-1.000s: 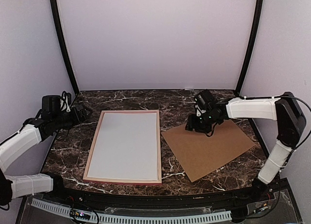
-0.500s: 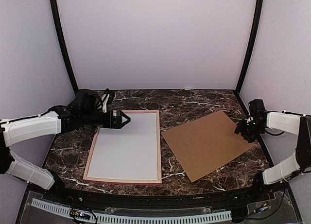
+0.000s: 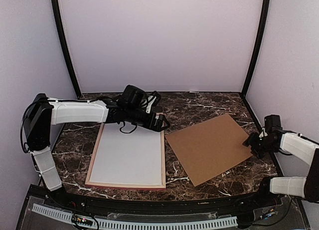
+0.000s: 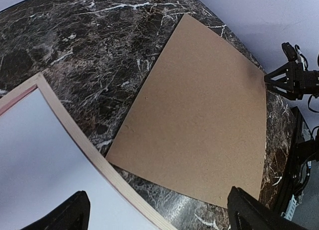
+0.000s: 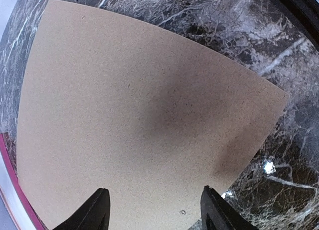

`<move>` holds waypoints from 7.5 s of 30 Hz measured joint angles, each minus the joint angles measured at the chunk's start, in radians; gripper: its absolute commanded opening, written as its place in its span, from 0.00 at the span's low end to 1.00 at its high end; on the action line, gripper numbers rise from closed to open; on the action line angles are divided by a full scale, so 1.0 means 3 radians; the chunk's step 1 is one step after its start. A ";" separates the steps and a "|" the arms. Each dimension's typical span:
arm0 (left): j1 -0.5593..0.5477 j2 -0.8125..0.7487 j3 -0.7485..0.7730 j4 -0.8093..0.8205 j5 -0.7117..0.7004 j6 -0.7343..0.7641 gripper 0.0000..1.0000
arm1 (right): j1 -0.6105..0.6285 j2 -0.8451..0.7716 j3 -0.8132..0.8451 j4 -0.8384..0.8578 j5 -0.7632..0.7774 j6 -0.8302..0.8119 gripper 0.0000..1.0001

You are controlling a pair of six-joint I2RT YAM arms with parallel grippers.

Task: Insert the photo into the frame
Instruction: Rotate the backboard at the center of the board, then pick up the backboard from the center of the board, then pass from the right arm to the left

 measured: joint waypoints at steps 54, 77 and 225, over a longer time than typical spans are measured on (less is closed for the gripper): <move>-0.0178 0.1364 0.0982 -0.0626 0.0930 -0.0010 0.63 | 0.0354 0.1709 0.1081 0.0586 -0.0019 -0.0249 0.62; -0.0165 0.1348 0.1259 -0.0456 0.0509 -0.0326 0.78 | 0.0389 0.1361 0.0965 0.0111 -0.0064 -0.0647 0.62; 0.0020 -0.0172 0.1461 -0.0874 -0.0257 -0.0807 0.77 | 0.2295 0.2444 0.3536 0.1657 -0.2346 0.1230 0.60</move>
